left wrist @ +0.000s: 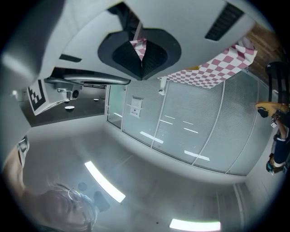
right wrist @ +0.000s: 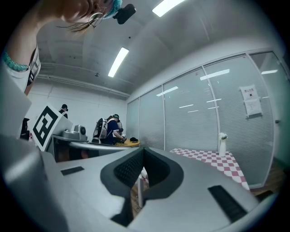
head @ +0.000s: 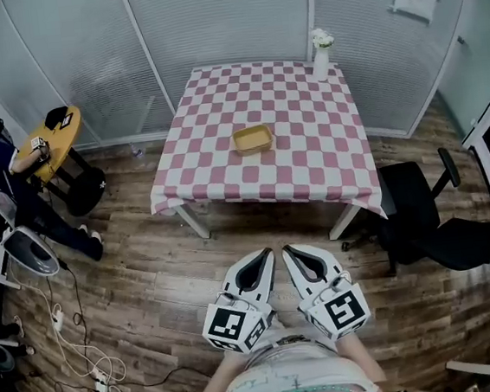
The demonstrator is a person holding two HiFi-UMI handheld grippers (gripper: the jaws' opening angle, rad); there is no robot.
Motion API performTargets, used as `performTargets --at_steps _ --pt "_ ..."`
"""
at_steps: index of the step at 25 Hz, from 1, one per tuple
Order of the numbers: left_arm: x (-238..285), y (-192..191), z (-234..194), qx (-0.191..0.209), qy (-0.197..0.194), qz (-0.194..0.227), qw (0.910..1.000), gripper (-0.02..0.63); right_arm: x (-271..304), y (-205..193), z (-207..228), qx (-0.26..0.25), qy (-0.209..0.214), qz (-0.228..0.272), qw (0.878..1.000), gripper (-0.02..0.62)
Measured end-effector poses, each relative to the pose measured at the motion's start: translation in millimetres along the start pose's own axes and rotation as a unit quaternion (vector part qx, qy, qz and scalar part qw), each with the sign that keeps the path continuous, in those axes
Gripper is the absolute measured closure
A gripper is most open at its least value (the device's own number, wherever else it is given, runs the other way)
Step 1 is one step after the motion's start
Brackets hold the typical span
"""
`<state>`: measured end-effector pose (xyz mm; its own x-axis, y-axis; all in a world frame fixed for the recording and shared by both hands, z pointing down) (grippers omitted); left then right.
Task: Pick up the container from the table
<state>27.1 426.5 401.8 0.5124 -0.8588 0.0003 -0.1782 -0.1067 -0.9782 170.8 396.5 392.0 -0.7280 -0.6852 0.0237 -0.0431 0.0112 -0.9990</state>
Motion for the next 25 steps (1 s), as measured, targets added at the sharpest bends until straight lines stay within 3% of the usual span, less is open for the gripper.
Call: performTargets --at_steps 6,17,25 --pt "-10 2 -18 0.019 0.000 -0.003 0.9998 0.591 17 -7 -15 0.004 0.000 -0.007 1.000 0.603" --pt "-16 -1 -45 0.007 0.014 -0.009 0.9998 0.591 40 -14 -22 0.018 0.004 -0.019 1.000 0.603" --pt "23 8 -76 0.015 0.030 -0.013 0.9994 0.591 84 -10 14 0.028 0.013 -0.011 0.999 0.603"
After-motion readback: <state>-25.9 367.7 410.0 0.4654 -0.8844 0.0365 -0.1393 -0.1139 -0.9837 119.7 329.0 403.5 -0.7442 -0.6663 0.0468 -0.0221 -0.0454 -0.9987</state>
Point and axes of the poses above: the fingertips, and each gripper's own axes: x forward along the fingers, z to its right, y out of its top, the point moved 9 cm from there along -x, backward along the fingers, and after that the axes turned 6 degrees about -y, right-handed, at the moved point
